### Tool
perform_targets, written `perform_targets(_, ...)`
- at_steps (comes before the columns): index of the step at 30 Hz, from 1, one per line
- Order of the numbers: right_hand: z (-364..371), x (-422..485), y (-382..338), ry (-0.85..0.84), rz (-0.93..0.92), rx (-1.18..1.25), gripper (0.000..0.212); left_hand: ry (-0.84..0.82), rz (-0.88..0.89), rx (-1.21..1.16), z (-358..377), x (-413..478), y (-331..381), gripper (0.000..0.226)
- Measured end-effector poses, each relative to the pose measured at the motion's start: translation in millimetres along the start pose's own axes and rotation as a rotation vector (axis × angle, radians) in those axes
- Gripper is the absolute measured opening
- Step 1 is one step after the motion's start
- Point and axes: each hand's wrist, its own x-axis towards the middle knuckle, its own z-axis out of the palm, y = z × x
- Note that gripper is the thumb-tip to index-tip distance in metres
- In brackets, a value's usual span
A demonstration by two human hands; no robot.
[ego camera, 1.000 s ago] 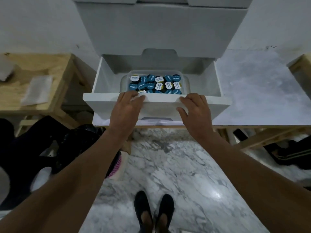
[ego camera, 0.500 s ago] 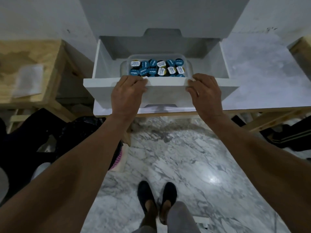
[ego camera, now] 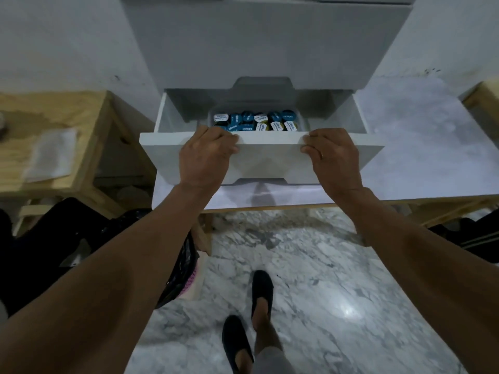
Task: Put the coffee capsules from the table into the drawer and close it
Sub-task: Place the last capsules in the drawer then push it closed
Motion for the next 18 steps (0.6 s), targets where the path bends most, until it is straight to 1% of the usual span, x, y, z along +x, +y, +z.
perform_targets(7, 25, 33, 23, -0.022, 0.003, -0.024, 0.007, -0.044, -0.02, 0.058, 22, 33, -6, 0.022)
perform_targets(13, 45, 57, 34, 0.015, -0.011, -0.035, 0.007, 0.046, -0.008, 0.069, 44, 57, -21, 0.011)
perform_targets(15, 51, 61, 38, 0.025, 0.029, -0.055, 0.016, 0.093, -0.006, 0.059, 50, 62, -26, 0.014)
perform_targets(16, 53, 63, 41, 0.016, 0.043, -0.074, 0.027, 0.118, -0.012, 0.061, 52, 63, -28, 0.021)
perform_targets(18, 54, 68, 45, -0.002, 0.012, -0.154, 0.052, 0.145, -0.012, 0.085, 55, 66, -32, 0.042)
